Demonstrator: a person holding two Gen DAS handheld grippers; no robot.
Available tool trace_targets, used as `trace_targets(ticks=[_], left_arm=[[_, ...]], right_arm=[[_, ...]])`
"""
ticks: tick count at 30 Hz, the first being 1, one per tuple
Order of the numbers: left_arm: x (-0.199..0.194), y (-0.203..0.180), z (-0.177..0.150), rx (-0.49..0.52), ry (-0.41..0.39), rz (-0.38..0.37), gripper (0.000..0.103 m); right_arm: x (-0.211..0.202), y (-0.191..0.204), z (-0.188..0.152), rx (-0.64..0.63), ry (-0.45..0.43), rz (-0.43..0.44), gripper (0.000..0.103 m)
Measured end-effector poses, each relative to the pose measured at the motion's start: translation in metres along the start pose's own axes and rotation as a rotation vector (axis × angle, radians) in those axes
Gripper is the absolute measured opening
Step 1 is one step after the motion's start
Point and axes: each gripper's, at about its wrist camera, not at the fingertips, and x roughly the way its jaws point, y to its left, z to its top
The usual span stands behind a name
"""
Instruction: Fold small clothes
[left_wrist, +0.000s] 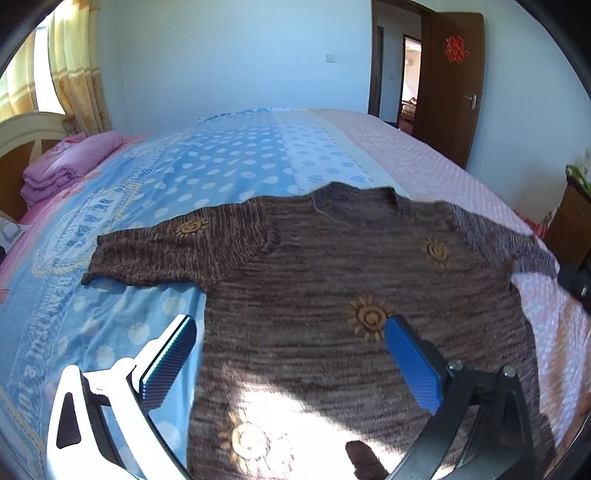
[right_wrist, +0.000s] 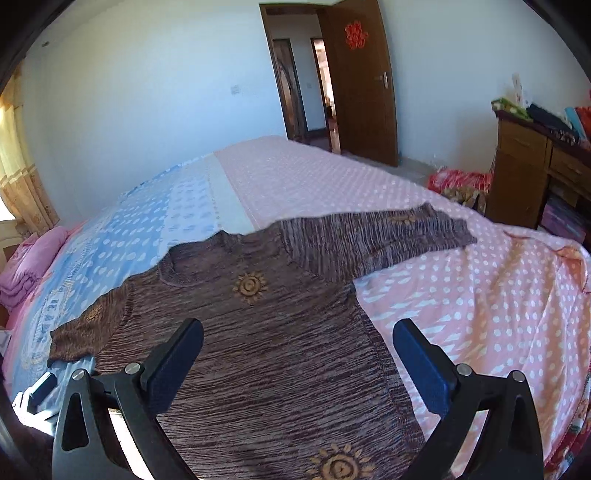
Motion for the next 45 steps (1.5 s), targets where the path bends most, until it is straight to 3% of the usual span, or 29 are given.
trace_targets(ticks=[3,5,9,14,16,18,23,26,29,34,40,42,43,45], left_arm=[[0.012,0.02,0.02,-0.034,0.0,0.01,0.103],[0.024,0.032,0.029,-0.061,0.011,0.036,0.103],[0.044,0.048,0.034,-0.128,-0.042,0.042,0.103],[0.077,0.05,0.022,-0.164,-0.078,0.035,0.103],[0.091,0.05,0.015,-0.177,-0.068,0.036,0.103],[0.103,0.052,0.01,-0.183,-0.007,0.039,0.103],[0.11,0.058,0.003,-0.214,0.066,0.031,0.103],[0.123,0.062,0.001,-0.237,0.145,0.035,0.103],[0.121,0.06,0.0,-0.226,0.141,0.047,0.103],[0.12,0.06,-0.002,-0.223,0.134,0.049,0.103],[0.123,0.059,0.0,-0.218,0.132,0.054,0.103],[0.123,0.059,0.0,-0.218,0.132,0.054,0.103],[0.123,0.059,0.0,-0.219,0.132,0.054,0.103],[0.123,0.059,-0.001,-0.219,0.133,0.054,0.103]], right_arm=[[0.025,-0.028,0.012,0.012,0.054,-0.02,0.102],[0.033,-0.055,0.025,0.056,0.031,-0.044,0.102],[0.051,-0.135,0.065,0.232,-0.03,-0.092,0.099],[0.096,-0.244,0.093,0.54,0.025,-0.056,0.071],[0.123,-0.274,0.1,0.561,0.067,-0.074,0.069],[0.143,-0.287,0.102,0.555,0.098,-0.107,0.068],[0.192,-0.29,0.098,0.567,0.221,-0.055,0.053],[0.2,-0.284,0.103,0.544,0.193,-0.078,0.053],[0.211,-0.287,0.11,0.594,0.224,0.004,0.054],[0.234,-0.295,0.12,0.703,0.303,0.217,0.054],[0.247,-0.3,0.122,0.729,0.283,0.217,0.053],[0.247,-0.295,0.126,0.672,0.283,0.21,0.035],[0.249,-0.292,0.129,0.639,0.295,0.2,0.009],[0.245,-0.287,0.132,0.599,0.298,0.174,0.009]])
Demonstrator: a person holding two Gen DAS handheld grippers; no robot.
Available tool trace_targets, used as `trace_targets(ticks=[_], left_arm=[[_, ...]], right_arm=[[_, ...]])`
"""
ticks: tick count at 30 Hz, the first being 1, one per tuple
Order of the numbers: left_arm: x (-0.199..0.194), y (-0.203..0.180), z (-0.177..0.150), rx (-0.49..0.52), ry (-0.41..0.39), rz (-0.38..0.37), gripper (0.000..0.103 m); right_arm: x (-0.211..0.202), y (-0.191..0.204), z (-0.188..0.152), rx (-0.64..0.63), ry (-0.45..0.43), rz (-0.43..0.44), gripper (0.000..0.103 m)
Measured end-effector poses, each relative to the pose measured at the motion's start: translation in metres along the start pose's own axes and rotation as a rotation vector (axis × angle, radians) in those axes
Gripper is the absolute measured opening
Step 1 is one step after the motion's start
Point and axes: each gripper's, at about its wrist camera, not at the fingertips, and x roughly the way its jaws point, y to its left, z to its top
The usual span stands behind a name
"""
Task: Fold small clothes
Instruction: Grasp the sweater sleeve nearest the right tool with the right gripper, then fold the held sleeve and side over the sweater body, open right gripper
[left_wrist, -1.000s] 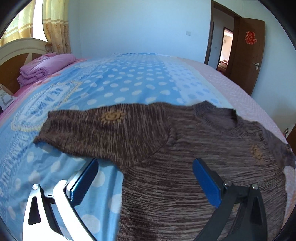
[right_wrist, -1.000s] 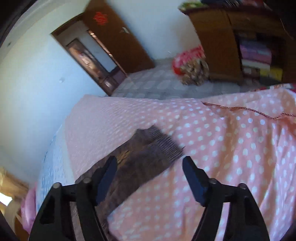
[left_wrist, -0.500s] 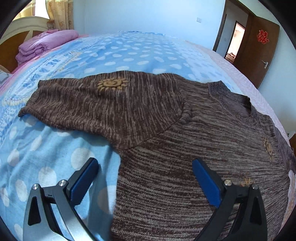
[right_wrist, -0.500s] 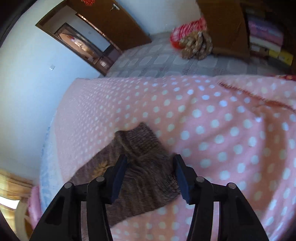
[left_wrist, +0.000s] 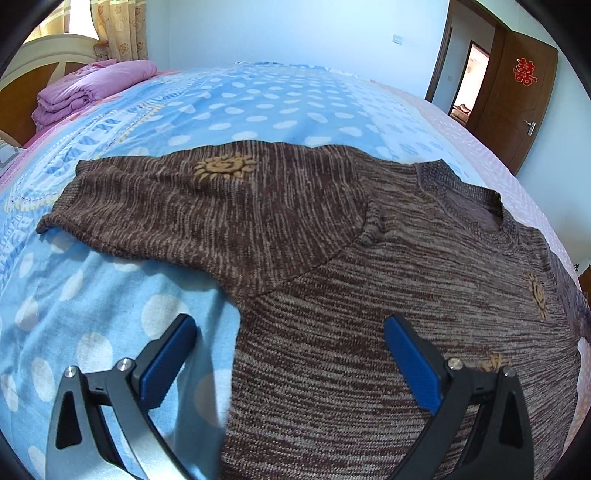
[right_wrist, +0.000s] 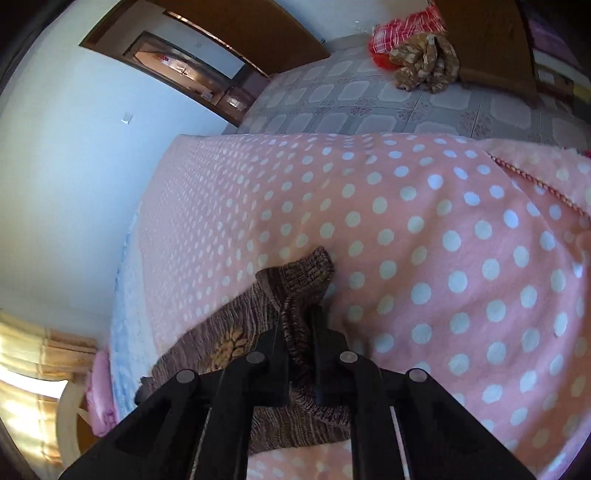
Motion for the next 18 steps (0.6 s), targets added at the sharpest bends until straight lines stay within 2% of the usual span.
trace_targets(ticks=[5,10,14,18], left_arm=[[0.0,0.0,0.0,-0.001,-0.001,-0.004,0.103],[0.0,0.0,0.0,-0.006,-0.006,-0.011,0.103],[-0.002,0.002,-0.002,-0.013,-0.012,-0.022,0.103],[-0.004,0.004,-0.003,-0.026,-0.02,-0.039,0.103]], right_arm=[[-0.042,0.038,-0.003,-0.141,-0.128,-0.023,0.009],[-0.064,0.111,-0.034,-0.288,-0.145,-0.02,0.009],[-0.06,0.188,-0.085,-0.438,-0.124,-0.003,0.009],[-0.032,0.257,-0.158,-0.589,-0.066,0.05,0.009]])
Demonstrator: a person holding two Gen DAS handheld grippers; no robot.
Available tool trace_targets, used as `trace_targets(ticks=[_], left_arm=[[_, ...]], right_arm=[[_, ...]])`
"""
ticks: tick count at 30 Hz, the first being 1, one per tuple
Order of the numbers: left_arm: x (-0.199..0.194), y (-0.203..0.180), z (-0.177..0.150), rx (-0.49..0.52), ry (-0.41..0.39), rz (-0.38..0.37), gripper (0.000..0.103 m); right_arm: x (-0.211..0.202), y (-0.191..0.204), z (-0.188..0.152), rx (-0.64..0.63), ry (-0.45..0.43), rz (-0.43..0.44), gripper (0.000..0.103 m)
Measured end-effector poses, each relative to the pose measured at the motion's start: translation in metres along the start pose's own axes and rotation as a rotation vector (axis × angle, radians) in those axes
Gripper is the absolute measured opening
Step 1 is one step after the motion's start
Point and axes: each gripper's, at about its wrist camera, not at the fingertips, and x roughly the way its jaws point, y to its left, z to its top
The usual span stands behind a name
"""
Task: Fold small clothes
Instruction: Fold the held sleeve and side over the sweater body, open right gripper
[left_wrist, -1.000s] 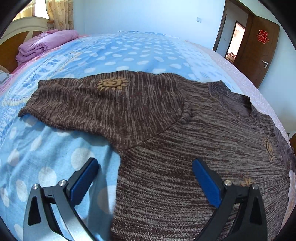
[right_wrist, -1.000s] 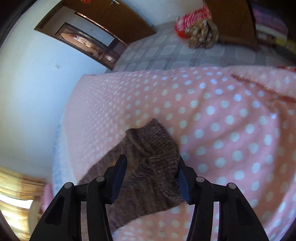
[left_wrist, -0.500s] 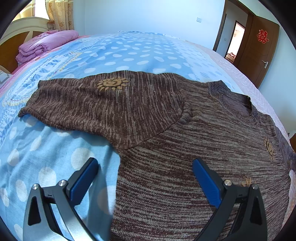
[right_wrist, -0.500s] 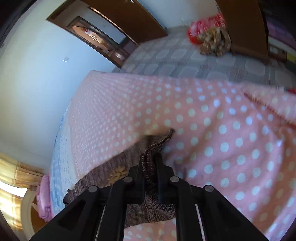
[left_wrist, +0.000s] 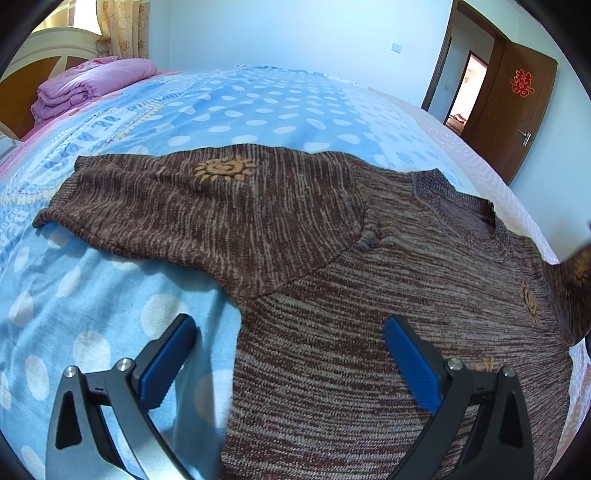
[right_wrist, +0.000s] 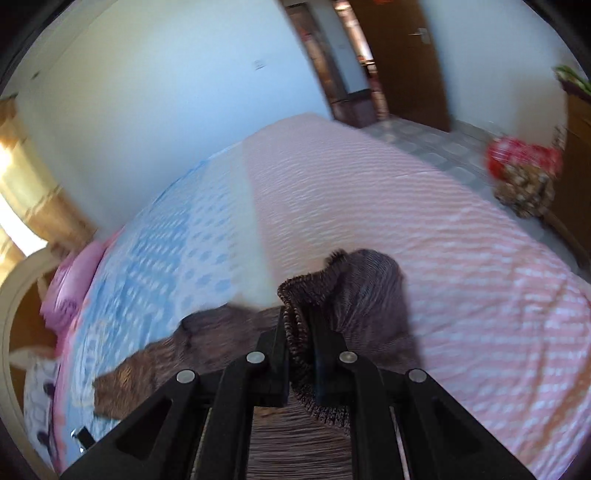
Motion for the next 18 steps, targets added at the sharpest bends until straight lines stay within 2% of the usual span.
trace_targets(ticks=[5,9,10,11,13,16,18], left_arm=[[0.0,0.001,0.0,-0.007,-0.007,-0.012,0.103],[0.0,0.001,0.001,-0.011,-0.01,-0.017,0.103],[0.0,0.001,0.0,-0.011,-0.011,-0.018,0.103],[-0.001,0.001,0.0,-0.012,-0.012,-0.019,0.103],[-0.001,0.002,0.0,-0.014,-0.013,-0.022,0.103],[-0.001,0.002,0.0,-0.016,-0.014,-0.026,0.103],[-0.001,0.002,0.0,-0.018,-0.016,-0.028,0.103]], right_arm=[[0.065,0.087,-0.052,-0.095,0.081,0.06,0.009],[0.11,0.124,-0.095,-0.142,0.131,0.139,0.009],[0.117,0.129,-0.103,-0.147,0.16,0.135,0.01],[0.127,0.132,-0.111,-0.137,0.217,0.136,0.01],[0.126,0.128,-0.116,-0.086,0.246,0.194,0.01],[0.097,0.1,-0.106,-0.035,0.156,0.213,0.01],[0.078,0.077,-0.101,-0.032,0.095,0.154,0.032]])
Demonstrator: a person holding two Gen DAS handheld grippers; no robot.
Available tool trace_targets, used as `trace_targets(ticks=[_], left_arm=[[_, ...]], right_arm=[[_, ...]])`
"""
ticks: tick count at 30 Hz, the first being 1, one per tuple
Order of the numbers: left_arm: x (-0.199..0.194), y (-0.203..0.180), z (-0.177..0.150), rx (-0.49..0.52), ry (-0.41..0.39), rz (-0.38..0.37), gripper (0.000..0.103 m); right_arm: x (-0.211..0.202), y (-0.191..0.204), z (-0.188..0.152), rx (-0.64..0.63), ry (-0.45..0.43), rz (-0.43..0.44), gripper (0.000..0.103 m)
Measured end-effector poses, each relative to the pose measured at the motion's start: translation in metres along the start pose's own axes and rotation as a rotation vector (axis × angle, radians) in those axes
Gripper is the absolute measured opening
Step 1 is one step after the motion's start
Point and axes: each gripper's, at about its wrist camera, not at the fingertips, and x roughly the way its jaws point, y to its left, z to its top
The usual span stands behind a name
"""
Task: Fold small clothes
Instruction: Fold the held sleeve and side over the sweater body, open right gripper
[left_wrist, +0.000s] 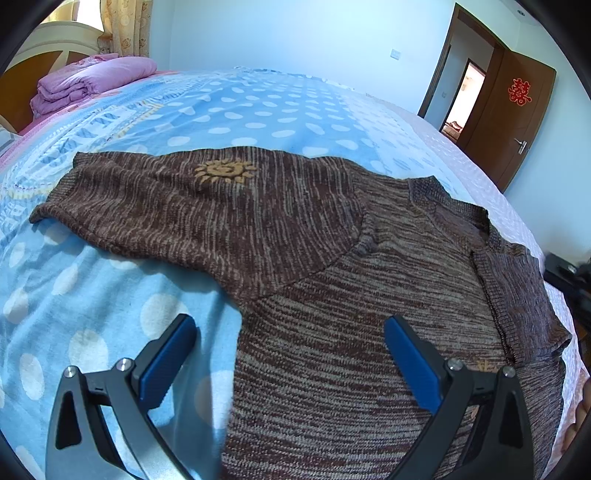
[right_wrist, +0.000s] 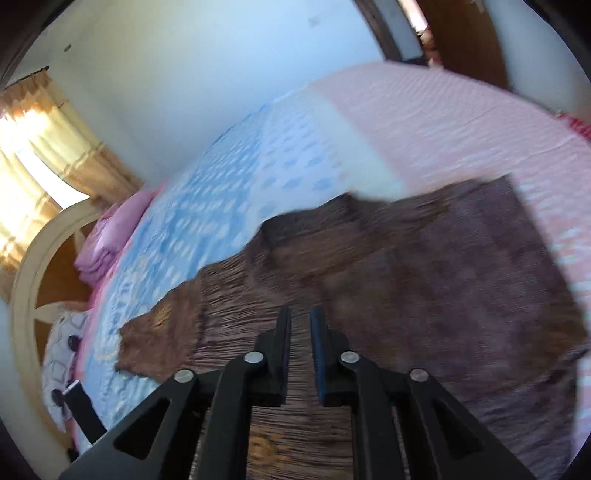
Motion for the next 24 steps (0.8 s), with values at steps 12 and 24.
trace_targets(ticks=[12,24], left_arm=[[0.0,0.0,0.0,0.001,-0.001,0.003,0.103],[0.0,0.0,0.0,-0.003,-0.003,-0.003,0.103]], right_arm=[[0.06,0.043,-0.01,-0.348,0.114,-0.193,0.063],[0.061,0.027,0.026,-0.145,0.018,-0.147,0.01]])
